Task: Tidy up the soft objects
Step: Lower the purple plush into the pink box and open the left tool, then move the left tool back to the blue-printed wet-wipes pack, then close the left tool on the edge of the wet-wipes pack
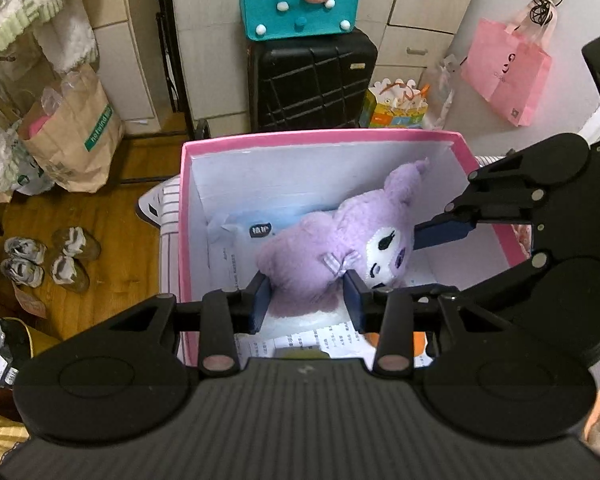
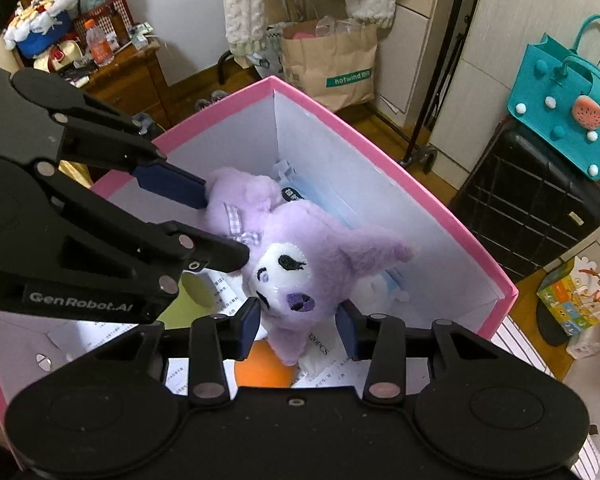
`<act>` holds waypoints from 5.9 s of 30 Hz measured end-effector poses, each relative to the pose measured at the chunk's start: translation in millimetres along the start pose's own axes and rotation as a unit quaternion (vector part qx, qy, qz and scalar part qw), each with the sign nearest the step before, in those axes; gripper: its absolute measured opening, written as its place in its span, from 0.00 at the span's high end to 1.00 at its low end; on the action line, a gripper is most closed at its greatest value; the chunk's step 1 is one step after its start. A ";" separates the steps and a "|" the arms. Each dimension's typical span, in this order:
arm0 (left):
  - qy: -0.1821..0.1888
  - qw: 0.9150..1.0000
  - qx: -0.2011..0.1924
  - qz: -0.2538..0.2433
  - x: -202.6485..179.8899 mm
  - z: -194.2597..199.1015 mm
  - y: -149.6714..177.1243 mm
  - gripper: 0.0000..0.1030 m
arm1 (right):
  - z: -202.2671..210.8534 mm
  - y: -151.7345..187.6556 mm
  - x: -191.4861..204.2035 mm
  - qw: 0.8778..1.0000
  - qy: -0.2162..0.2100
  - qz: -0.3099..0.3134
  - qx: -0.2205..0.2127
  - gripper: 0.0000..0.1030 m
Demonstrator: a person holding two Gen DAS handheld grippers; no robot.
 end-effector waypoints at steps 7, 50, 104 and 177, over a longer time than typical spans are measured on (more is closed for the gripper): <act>-0.025 0.999 -0.035 -0.031 -3.4 9.1 -0.3 0.53 | 15.3 1.0 -2.1 0.999 0.012 -0.008 -0.033 0.50; -0.020 0.986 -0.113 -0.125 -158.7 225.9 54.3 0.37 | 257.5 84.9 85.3 0.966 -0.026 0.069 -0.249 0.45; 0.043 0.982 -0.184 -0.005 -307.5 1.2 110.2 0.20 | 195.5 257.0 -142.8 0.925 0.102 -0.228 -0.285 0.18; 0.084 0.994 -0.058 0.049 -302.5 -61.1 105.1 0.60 | 167.8 320.7 -154.3 0.909 0.154 -0.321 -0.219 0.63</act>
Point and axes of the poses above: each gripper's, at about its wrist camera, not at the fingertips, and z roughly against the way its jaws point, x to its left, y to its underside, the point moved 8 cm from there along -z, roughly the way its jaws point, and after that the axes turned 13 degrees about -x, right-handed, at the moved point
